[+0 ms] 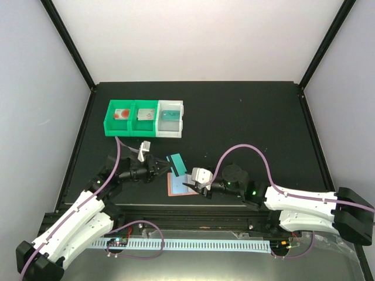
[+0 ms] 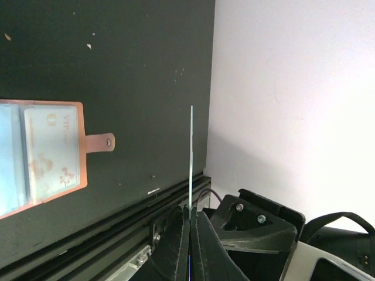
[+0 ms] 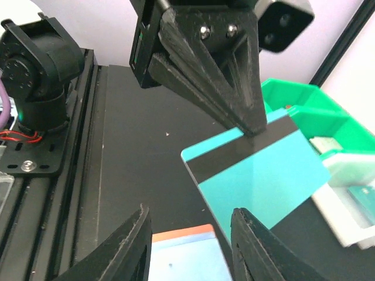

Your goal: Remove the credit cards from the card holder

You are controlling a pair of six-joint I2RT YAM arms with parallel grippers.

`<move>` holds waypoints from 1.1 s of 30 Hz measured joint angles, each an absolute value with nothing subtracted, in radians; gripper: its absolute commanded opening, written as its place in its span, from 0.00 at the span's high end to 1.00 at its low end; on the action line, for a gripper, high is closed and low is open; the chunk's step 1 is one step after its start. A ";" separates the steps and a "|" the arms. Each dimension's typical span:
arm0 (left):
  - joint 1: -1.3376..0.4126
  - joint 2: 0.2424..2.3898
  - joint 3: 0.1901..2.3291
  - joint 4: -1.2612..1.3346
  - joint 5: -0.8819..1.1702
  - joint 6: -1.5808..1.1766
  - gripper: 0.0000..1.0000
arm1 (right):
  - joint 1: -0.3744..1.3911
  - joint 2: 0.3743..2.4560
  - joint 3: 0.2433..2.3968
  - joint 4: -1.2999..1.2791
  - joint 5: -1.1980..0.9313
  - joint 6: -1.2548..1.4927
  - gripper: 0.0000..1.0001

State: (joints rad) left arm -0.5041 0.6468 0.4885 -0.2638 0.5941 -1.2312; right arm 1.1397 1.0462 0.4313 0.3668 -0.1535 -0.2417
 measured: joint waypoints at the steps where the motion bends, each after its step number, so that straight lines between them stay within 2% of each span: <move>1: -0.504 0.648 0.488 -0.263 0.599 -1.237 0.99 | 1.145 1.047 0.439 0.360 -0.146 -0.269 0.57; 3: -0.504 0.649 0.485 -0.262 0.612 -1.250 0.98 | 1.154 1.053 0.459 0.350 -0.124 -0.315 0.55; 16: -0.504 0.541 0.418 -0.230 0.664 -1.371 0.98 | 1.259 1.130 0.522 0.315 0.033 -0.517 0.51; 17: -0.504 0.535 0.418 -0.230 0.664 -1.374 0.98 | 1.266 1.137 0.522 0.314 0.049 -0.532 0.54; 20: -0.503 0.530 0.415 -0.232 0.664 -1.385 0.99 | 1.281 1.149 0.527 0.316 0.096 -0.573 0.70; 24: -0.503 0.524 0.394 -0.227 0.666 -1.404 0.99 | 1.294 1.149 0.533 0.321 0.155 -0.609 0.78; 27: -0.503 0.516 0.378 -0.220 0.668 -1.418 0.98 | 1.317 1.148 0.533 0.319 0.193 -0.640 0.96; 29: -0.503 0.514 0.376 -0.216 0.670 -1.426 0.98 | 1.331 1.146 0.530 0.328 0.226 -0.655 0.99; 31: -0.499 0.515 0.374 -0.216 0.672 -1.436 0.83 | 1.339 1.142 0.525 0.347 0.257 -0.683 0.99; 33: -0.499 0.514 0.374 -0.211 0.671 -1.442 0.63 | 1.347 1.140 0.521 0.363 0.279 -0.696 0.99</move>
